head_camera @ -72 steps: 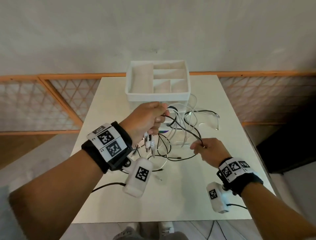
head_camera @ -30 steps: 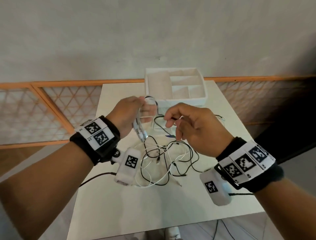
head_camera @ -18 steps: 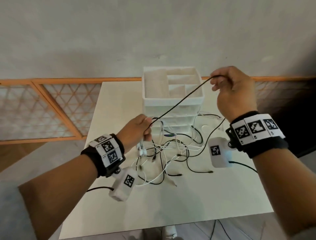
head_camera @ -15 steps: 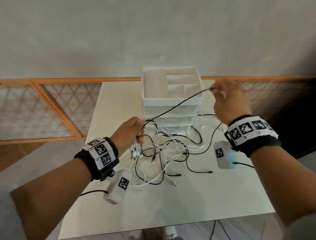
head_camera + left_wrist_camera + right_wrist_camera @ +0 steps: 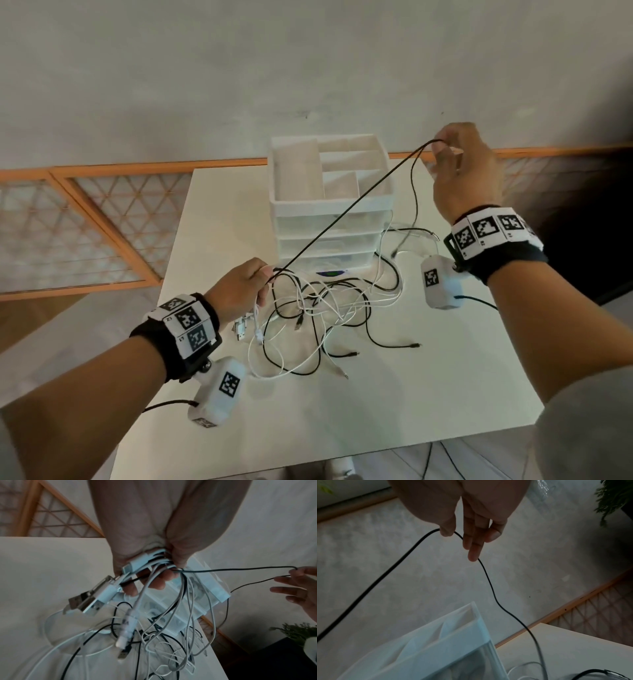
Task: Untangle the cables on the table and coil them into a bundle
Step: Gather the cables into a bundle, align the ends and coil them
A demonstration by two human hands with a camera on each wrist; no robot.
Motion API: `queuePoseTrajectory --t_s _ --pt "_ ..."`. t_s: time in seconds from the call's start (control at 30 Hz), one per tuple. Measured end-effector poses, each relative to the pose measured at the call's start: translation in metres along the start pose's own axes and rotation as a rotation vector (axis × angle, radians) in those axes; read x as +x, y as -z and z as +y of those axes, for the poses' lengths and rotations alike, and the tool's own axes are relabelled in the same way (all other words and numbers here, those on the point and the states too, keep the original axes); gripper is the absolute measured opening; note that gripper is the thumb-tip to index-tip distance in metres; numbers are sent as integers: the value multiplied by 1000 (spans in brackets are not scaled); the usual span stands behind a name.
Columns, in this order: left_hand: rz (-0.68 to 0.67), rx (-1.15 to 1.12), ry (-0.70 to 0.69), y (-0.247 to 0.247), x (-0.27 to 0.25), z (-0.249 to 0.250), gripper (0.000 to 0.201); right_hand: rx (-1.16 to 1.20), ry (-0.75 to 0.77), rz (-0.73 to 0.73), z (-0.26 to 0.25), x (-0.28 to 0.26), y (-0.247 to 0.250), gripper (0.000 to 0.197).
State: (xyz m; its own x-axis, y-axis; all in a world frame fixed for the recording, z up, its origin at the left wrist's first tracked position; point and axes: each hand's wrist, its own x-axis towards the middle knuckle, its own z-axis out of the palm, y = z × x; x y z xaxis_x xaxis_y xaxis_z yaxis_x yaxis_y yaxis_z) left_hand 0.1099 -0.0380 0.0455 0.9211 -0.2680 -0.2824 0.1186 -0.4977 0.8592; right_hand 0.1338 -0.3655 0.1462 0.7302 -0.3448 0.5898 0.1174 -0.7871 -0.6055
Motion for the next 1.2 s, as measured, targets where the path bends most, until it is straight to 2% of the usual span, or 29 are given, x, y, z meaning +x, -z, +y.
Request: queuePoseTrajectory --t_s 0.2,0.3,0.37,0.4,0.5,0.57,0.67,0.73,0.77,0.83,0.93,0.97,1.03,1.1,1.13,1.2 --pt "86 -59 47 -2 5 -2 27 -7 -27 -21 14 -18 9 18" --pt "84 -133 -5 -3 6 12 26 -142 -201 -258 32 -43 8 16" --pt "65 -180 -47 -1 5 23 25 -286 -311 -454 42 -71 5 28" --pt "45 -185 -75 -1 5 29 24 -298 -317 -509 42 -85 2 35" --pt "-73 -156 -134 -9 2 49 21 -50 -148 -564 8 -125 -16 55" --pt "-178 -141 -147 -17 -2 60 18 53 -22 -585 -25 -141 -30 61" --pt "-271 -111 -182 -19 -9 68 22 -34 -19 -581 -44 -143 -43 52" --pt "-300 -83 -209 -14 -14 68 28 -115 -68 -622 -36 -140 -46 37" --pt "-308 -73 -212 -11 -18 68 34 -139 -79 -655 -32 -138 -46 27" --pt "-316 -28 -205 -4 -24 67 46 -201 -110 -757 -25 -136 -47 29" --pt "-313 114 -202 8 -32 60 40 -446 -151 -878 -15 -125 -45 21" --pt "-327 207 -218 11 -35 53 39 -521 -165 -855 -8 -119 -43 21" --pt "-375 444 -212 17 -36 32 35 -577 -203 -694 11 -109 -38 18" --pt "-380 626 -138 17 -31 2 27 -462 -211 -467 33 -111 -39 18" --pt "-345 686 -87 15 -28 -14 27 -406 -203 -418 41 -117 -42 20" --pt "-233 760 5 8 -25 -40 28 -360 -227 -502 54 -138 -53 29"
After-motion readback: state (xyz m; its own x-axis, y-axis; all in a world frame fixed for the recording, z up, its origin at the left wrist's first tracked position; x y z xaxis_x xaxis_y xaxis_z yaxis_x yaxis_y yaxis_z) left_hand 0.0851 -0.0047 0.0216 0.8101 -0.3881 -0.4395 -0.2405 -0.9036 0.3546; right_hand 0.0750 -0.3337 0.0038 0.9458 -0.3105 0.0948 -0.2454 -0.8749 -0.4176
